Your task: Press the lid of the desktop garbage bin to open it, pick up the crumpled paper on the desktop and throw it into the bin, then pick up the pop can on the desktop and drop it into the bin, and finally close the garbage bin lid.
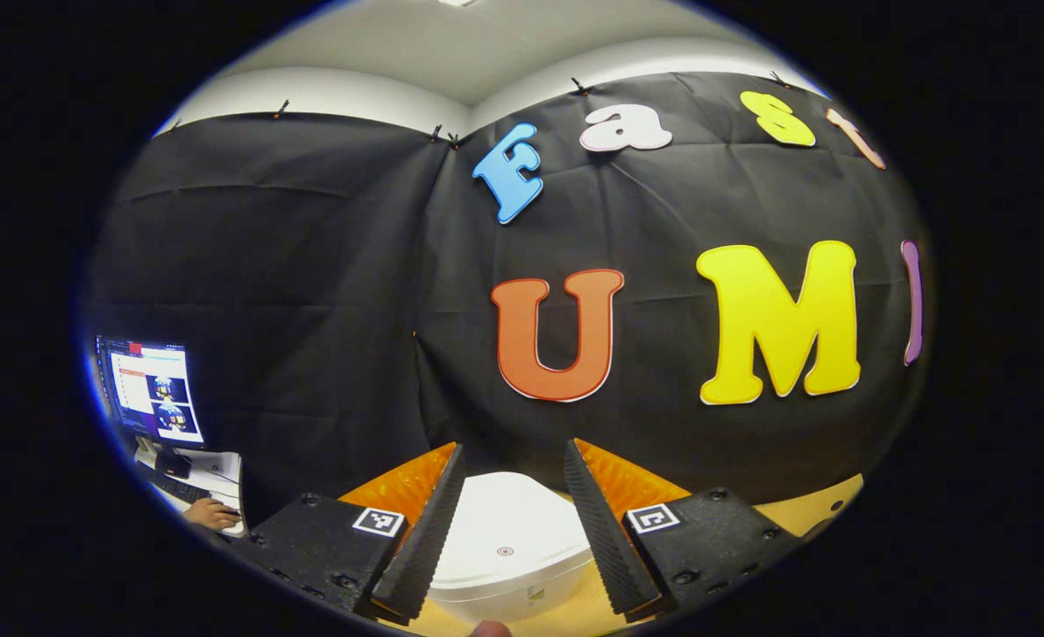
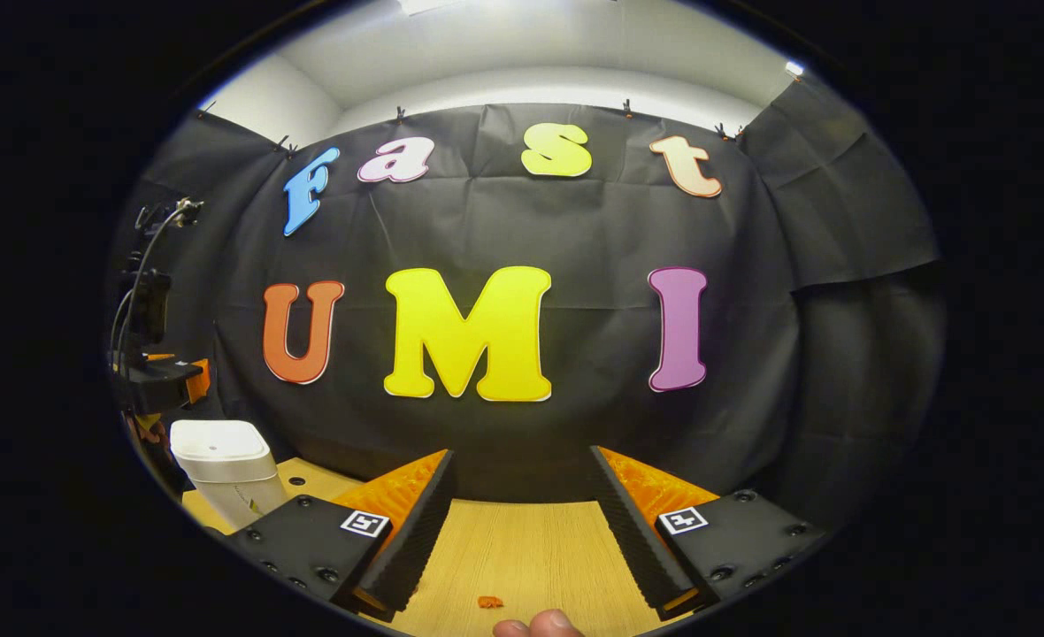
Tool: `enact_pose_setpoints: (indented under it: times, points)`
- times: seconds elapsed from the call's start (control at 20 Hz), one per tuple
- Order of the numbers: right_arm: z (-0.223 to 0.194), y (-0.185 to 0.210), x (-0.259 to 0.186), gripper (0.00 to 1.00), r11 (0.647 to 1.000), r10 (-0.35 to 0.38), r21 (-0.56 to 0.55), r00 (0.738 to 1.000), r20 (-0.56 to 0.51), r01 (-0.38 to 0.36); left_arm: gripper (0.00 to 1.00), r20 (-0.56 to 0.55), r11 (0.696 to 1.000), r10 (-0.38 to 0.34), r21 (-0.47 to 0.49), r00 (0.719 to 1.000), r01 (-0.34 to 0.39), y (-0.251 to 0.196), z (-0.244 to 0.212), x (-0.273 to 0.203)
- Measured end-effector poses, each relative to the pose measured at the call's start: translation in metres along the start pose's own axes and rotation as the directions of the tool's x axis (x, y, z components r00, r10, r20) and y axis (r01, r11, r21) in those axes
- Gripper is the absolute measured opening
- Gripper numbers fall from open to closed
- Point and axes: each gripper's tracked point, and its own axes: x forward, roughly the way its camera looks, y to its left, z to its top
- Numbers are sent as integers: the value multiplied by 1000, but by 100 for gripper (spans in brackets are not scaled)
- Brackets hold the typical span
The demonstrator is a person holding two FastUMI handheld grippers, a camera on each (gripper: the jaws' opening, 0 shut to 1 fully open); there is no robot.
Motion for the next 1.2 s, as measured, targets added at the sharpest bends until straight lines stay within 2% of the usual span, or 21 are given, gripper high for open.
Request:
enact_pose_setpoints:
  times: [0.15, 0.2, 0.35, 0.5, 0.7, 1.0, 1.05, 1.2]
  points:
    - [0, -2, 0, 94, 1000, 12, -11, 1000, 1, -12, 66, -45, 998, 57, -28, 997, -58, 9, -15, 7]
    - [0, -2, 0, 94, 1000, 15, -14, 1000, 0, -15, 59, -66, 997, 65, -32, 996, -67, 11, -24, 8]
    - [-2, -3, 0, 94, 1000, 20, -24, 1000, -6, -21, 46, -128, 994, 101, -31, 987, -105, 11, -46, 12]
    - [-2, -4, -1, 94, 999, 20, -31, 1000, -9, -20, 31, -187, 990, 127, -29, 974, -135, 12, -67, 21]
    - [-5, -5, -5, 94, 999, 15, -40, 1000, -14, -16, 17, -263, 987, 145, -29, 954, -159, 15, -95, 26]
    - [-11, -1, -8, 94, 999, 7, -40, 999, -32, -9, 5, -323, 990, 125, -27, 938, -142, 6, -118, 28]
    - [-11, 1, -8, 94, 999, 8, -42, 999, -32, -9, 5, -352, 990, 112, -40, 929, -135, 3, -127, 26]
    - [-13, 3, -10, 94, 999, 8, -40, 999, -33, -10, 5, -338, 990, 116, -37, 934, -137, 4, -128, 25]
